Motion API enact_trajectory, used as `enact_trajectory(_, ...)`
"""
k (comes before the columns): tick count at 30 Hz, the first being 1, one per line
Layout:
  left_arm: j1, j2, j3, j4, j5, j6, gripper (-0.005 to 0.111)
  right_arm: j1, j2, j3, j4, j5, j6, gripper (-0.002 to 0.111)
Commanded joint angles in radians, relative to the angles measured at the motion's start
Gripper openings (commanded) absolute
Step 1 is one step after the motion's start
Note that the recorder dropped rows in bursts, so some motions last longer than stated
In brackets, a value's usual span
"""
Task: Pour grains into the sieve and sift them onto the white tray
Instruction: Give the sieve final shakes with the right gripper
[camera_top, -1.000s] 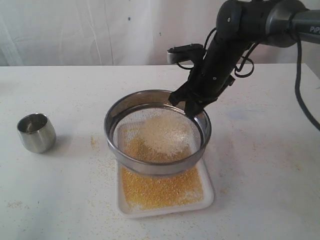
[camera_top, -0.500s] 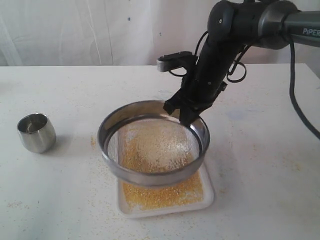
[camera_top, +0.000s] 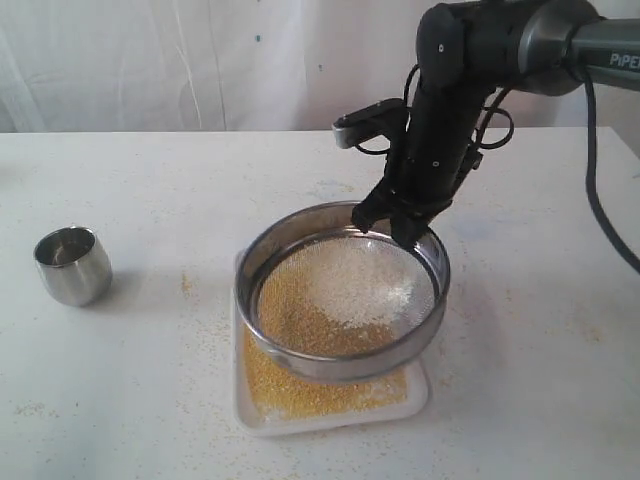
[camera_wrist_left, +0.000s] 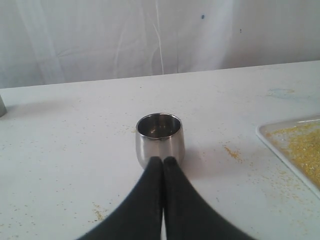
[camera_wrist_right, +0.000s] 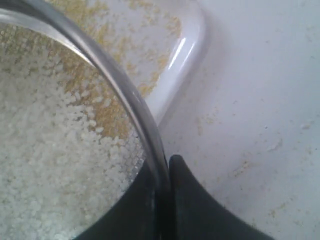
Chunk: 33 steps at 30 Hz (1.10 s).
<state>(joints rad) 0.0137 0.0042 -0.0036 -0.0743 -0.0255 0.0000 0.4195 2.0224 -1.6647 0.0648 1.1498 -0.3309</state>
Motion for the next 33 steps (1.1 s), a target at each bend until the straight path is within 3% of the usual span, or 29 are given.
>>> enact_trajectory(1, 0.005, -0.004, 0.004, 0.001, -0.003, 0.000, 0.000, 0.049, -0.020, -0.003, -0.249, -0.038, 0.170, 0.000)
enact_trajectory(2, 0.005, -0.004, 0.004, 0.001, -0.003, 0.000, 0.000, 0.049, -0.022, -0.006, -0.289, -0.034, 0.267, 0.000)
enact_trajectory(5, 0.005, -0.004, 0.004, 0.001, -0.003, 0.000, 0.000, 0.058, -0.031, -0.011, -0.139, 0.015, -0.005, 0.000)
enact_trajectory(7, 0.005, -0.004, 0.004, 0.001, -0.003, 0.000, 0.000, 0.055, -0.031, -0.011, -0.269, -0.067, 0.158, 0.000)
enact_trajectory(9, 0.005, -0.004, 0.004, 0.001, -0.003, 0.000, 0.000, 0.051, -0.037, -0.020, -0.222, -0.052, 0.259, 0.000)
enact_trajectory(12, 0.005, -0.004, 0.004, 0.001, -0.003, 0.000, 0.000, 0.068, -0.054, -0.022, -0.025, -0.014, -0.064, 0.000)
enact_trajectory(13, 0.005, -0.004, 0.004, 0.001, -0.003, 0.000, 0.000, 0.068, -0.054, -0.022, -0.056, -0.044, -0.049, 0.000)
enact_trajectory(16, 0.005, -0.004, 0.004, 0.001, -0.003, 0.000, 0.000, 0.063, -0.056, -0.025, -0.208, -0.111, 0.276, 0.000)
enact_trajectory(19, 0.005, -0.004, 0.004, 0.001, -0.003, 0.000, 0.000, 0.076, -0.066, -0.031, -0.065, -0.048, 0.013, 0.000)
enact_trajectory(20, 0.005, -0.004, 0.004, 0.001, -0.003, 0.000, 0.000, 0.079, -0.068, -0.031, -0.102, -0.062, -0.018, 0.000)
enact_trajectory(23, 0.005, -0.004, 0.004, 0.001, -0.003, 0.000, 0.000, 0.068, -0.068, -0.036, -0.202, -0.118, 0.265, 0.000)
enact_trajectory(25, 0.005, -0.004, 0.004, 0.001, -0.003, 0.000, 0.000, 0.070, -0.068, -0.048, -0.084, -0.056, 0.143, 0.000)
enact_trajectory(26, 0.005, -0.004, 0.004, 0.001, -0.003, 0.000, 0.000, 0.081, -0.070, -0.048, -0.032, -0.032, -0.019, 0.000)
enact_trajectory(27, 0.005, -0.004, 0.004, 0.001, -0.003, 0.000, 0.000, 0.083, -0.070, -0.048, -0.065, -0.040, -0.085, 0.000)
enact_trajectory(30, 0.005, -0.004, 0.004, 0.001, -0.003, 0.000, 0.000, 0.059, -0.070, -0.053, -0.236, -0.130, 0.288, 0.000)
enact_trajectory(31, 0.005, -0.004, 0.004, 0.001, -0.003, 0.000, 0.000, 0.059, -0.070, -0.061, -0.175, -0.093, 0.261, 0.000)
enact_trajectory(33, 0.005, -0.004, 0.004, 0.001, -0.003, 0.000, 0.000, 0.066, -0.070, -0.065, -0.030, -0.009, -0.007, 0.000)
